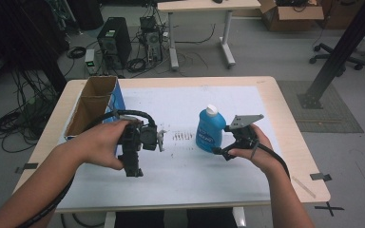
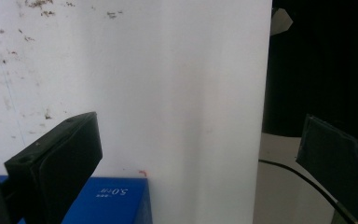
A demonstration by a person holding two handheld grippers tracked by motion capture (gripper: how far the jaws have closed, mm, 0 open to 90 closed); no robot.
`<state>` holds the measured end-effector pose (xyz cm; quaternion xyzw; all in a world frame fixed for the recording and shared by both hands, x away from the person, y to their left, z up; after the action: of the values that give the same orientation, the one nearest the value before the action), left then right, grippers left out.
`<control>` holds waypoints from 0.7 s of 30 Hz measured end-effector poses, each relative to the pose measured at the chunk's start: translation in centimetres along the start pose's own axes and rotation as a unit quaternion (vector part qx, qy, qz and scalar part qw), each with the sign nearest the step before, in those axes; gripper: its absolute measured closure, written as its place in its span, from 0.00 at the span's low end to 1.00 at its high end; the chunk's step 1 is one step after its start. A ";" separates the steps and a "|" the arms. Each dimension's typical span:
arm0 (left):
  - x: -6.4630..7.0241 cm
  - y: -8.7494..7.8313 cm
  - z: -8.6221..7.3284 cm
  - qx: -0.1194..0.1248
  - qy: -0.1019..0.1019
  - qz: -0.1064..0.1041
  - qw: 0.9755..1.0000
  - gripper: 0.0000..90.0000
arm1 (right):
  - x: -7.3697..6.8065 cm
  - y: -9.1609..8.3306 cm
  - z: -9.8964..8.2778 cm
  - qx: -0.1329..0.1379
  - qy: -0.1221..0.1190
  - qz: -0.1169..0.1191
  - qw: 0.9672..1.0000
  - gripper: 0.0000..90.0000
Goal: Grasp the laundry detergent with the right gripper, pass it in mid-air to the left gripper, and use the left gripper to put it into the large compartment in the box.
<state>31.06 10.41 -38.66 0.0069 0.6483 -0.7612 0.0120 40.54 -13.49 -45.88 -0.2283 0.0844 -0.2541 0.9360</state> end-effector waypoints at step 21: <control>0.0 0.2 0.4 0.003 0.000 -0.002 1.000 0.00 | 1.1 1.3 0.0 0.031 0.018 -0.026 0.999 0.01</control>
<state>31.03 9.97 -38.79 0.0051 0.6463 -0.7630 0.0103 42.02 -13.04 -46.56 -0.1962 0.0875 -0.2850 0.9341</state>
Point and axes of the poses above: each handheld gripper's, and its own axes: y roughly forward along the jaws, z roughly out of its top, x roughly to its right, the point moved 10 cm from there along y, roughly forward along the jaws, and after that the axes turned 8 degrees about x, right-handed, at the moved point
